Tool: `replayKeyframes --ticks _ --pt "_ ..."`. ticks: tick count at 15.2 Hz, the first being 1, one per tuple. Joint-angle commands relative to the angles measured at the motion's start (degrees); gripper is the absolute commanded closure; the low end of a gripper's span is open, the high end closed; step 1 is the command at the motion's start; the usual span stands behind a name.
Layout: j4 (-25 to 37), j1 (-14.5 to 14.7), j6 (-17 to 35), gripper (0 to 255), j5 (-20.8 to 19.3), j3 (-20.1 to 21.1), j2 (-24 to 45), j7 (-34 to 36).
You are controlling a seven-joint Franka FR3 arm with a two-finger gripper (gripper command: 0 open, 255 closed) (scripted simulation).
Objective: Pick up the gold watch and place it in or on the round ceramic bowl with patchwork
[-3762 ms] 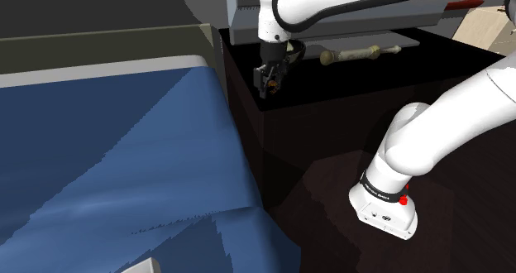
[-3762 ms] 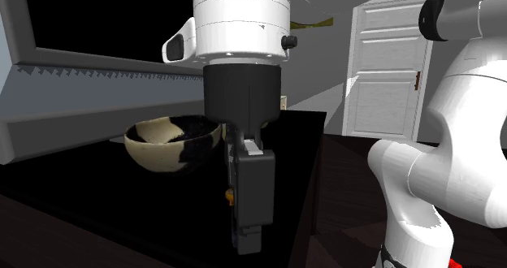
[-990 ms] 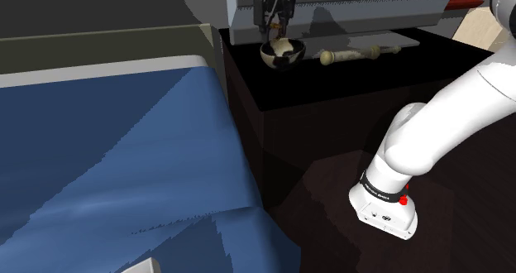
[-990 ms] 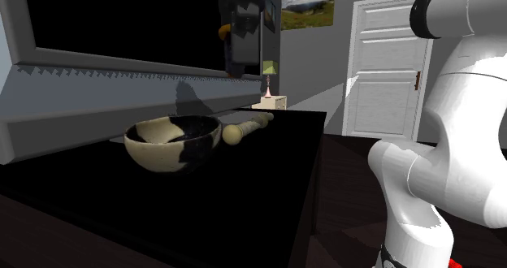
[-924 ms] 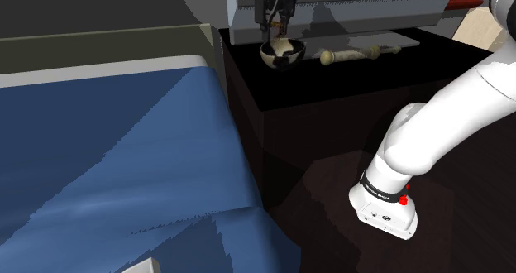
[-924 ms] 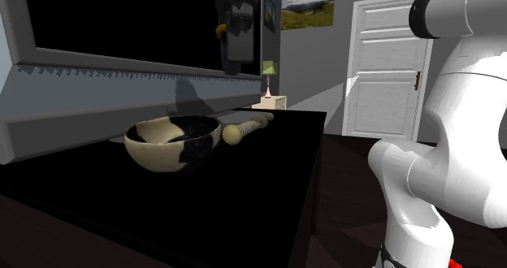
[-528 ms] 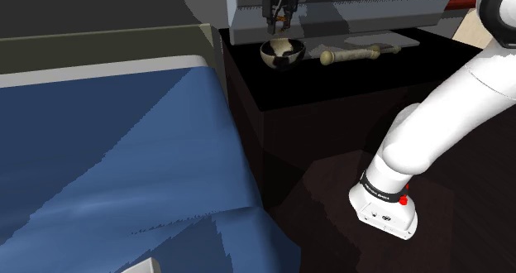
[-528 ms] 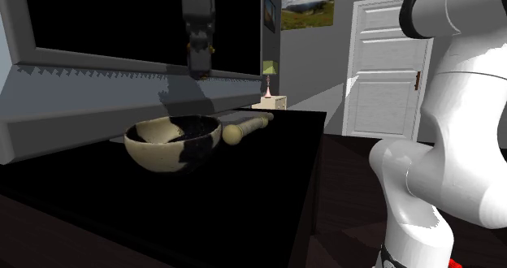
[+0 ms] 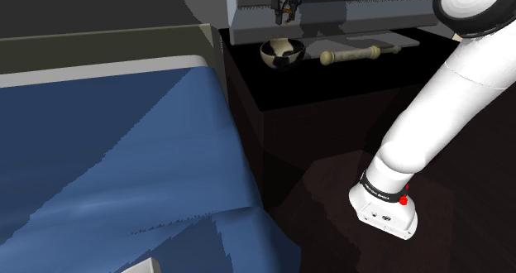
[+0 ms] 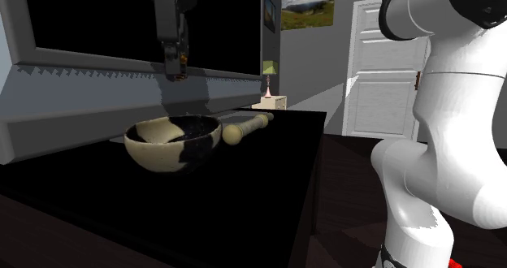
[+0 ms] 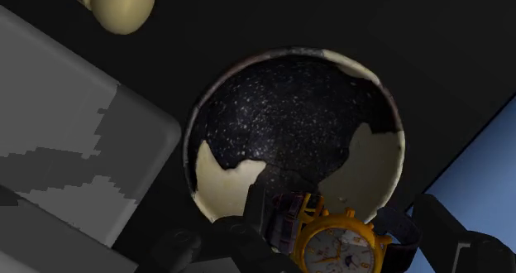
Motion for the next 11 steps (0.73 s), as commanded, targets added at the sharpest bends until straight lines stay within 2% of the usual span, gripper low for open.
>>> replayKeyframes --ticks 1,11 --pt "0.7 -0.6 0.6 255 0.0 -0.9 1.3 -1.7" --pt "-10.3 -0.6 8.8 255 -0.4 -0.8 -1.5 -1.6"
